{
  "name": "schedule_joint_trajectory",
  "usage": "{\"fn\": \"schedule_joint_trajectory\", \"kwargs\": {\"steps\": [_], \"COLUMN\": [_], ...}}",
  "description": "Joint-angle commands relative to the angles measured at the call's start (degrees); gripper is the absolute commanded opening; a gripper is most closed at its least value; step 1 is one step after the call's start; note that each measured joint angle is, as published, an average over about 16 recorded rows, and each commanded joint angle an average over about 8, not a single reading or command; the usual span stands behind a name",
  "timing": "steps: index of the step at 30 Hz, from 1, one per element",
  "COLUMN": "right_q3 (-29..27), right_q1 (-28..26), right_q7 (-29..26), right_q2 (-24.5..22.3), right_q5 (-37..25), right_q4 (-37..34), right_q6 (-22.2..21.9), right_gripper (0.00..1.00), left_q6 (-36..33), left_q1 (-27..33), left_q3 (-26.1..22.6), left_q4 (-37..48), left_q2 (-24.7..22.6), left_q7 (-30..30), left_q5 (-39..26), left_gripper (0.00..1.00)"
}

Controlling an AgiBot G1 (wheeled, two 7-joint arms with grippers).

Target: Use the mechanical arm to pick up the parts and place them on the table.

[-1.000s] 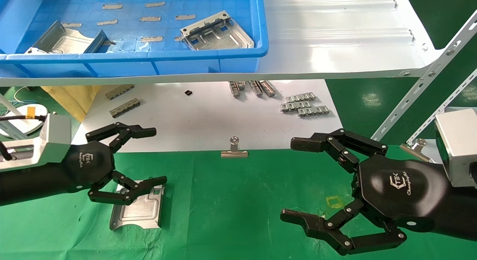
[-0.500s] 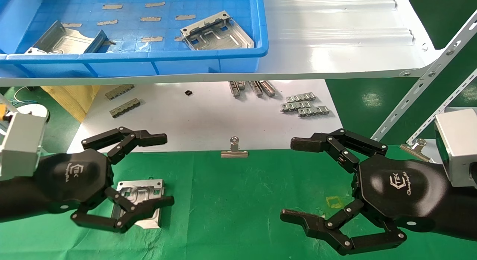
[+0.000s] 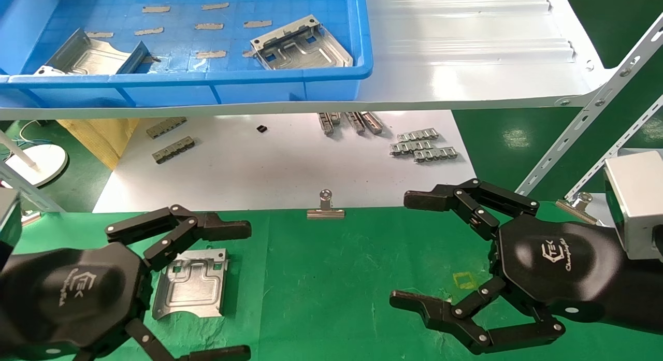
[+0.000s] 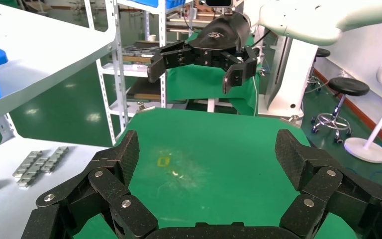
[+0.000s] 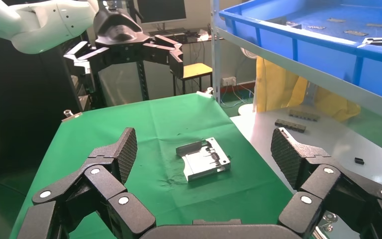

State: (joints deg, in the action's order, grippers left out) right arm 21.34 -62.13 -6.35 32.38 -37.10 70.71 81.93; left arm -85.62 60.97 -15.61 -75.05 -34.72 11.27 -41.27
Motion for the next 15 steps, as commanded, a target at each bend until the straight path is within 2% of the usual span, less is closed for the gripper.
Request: {"fn": "schedule_joint_trajectory", "kwargs": {"steps": [1,15], "right_q3": [0.0,0.0], "right_q1": [0.0,0.0], "right_q7": [0.0,0.0], "right_q2": [0.0,0.0], "right_q5": [0.0,0.0], "right_q4": [0.0,0.0], "right_q6": [-0.01,0.0], "right_gripper": [1.0,1.0], "left_q6": [0.06,0.01], "left_q1": [-0.45,0.26], "left_q3": [0.32,-0.19], "left_q4": [-1.1,0.74], "left_q2": [0.23,-0.13], "left_q7": [0.45,-0.29], "left_q5": [0.45,-0.28], "left_gripper": [1.0,1.0]}}
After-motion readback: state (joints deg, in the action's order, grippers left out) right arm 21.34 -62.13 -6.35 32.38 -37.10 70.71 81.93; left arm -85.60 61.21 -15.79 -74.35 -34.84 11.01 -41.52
